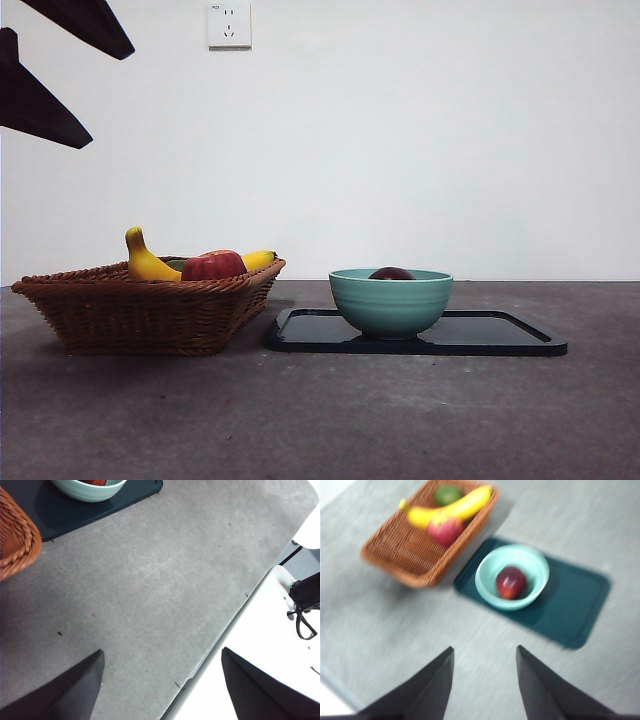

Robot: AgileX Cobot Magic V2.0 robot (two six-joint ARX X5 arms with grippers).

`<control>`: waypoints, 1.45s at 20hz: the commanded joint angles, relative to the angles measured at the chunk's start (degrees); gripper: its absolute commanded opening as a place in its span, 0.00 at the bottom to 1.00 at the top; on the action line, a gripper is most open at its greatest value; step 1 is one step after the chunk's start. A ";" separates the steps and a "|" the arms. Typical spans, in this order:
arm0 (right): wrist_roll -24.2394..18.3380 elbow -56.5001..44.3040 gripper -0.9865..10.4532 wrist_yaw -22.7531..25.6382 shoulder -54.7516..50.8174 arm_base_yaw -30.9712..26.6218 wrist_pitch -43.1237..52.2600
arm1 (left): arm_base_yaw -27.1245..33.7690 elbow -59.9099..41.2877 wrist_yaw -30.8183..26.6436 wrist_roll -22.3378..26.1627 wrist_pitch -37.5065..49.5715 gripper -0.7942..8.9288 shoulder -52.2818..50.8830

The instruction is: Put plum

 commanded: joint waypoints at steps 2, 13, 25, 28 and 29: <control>1.49 -8.44 0.26 -5.03 -5.07 0.94 4.04 | -0.22 0.39 0.28 0.28 0.44 0.47 0.26; 2.43 -18.27 0.26 -7.52 -10.88 1.16 5.25 | -0.22 0.39 0.28 0.31 0.46 0.47 0.28; 2.43 -18.27 0.26 -7.45 -10.88 1.16 5.25 | -1.77 1.22 -0.52 -6.01 5.95 0.46 0.63; 2.45 -18.27 0.26 -7.43 -10.84 1.16 5.25 | -3.78 5.38 -5.92 -10.21 9.03 0.46 3.65; 2.43 -18.27 0.26 -7.41 -10.84 1.16 5.25 | -4.42 7.63 -7.26 -11.32 9.25 0.46 5.64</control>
